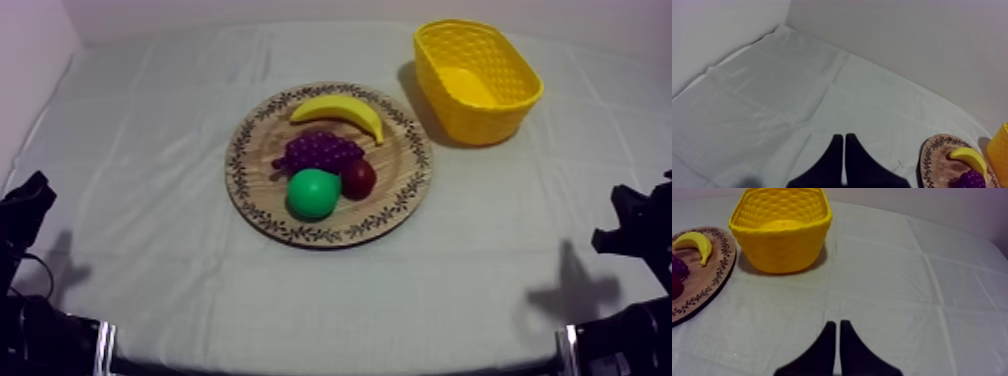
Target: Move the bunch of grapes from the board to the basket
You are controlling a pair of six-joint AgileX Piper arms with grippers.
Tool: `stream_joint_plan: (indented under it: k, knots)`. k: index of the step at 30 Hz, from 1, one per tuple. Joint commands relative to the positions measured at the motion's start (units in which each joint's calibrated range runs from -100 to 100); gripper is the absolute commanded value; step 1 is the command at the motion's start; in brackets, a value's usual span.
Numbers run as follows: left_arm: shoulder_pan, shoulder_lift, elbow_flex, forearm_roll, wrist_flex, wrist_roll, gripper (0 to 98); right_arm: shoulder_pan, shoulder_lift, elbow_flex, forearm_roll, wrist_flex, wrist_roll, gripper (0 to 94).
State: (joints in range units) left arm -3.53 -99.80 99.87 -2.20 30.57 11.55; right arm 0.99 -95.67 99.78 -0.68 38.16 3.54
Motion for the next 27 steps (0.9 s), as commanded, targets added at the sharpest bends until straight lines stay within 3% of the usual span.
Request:
stream_joint_plan:
  k: [1, 16, 27]
  knots:
    - [0.0, 0.0, 0.0, -0.02, 0.0, 0.0, 0.1, 0.0, 0.0, 0.0, 0.0, 0.1, 0.0, 0.6]
    - [0.0, 0.0, 0.0, -0.02, 0.0, 0.0, 0.1, 0.2, 1.8, -1.3, 0.6, -0.8, 1.4, 0.6]
    - [0.0, 0.0, 0.0, -0.02, 0.0, 0.0, 0.1, 0.1, 16.4, -20.6, -1.3, 1.4, 6.1, 0.6]
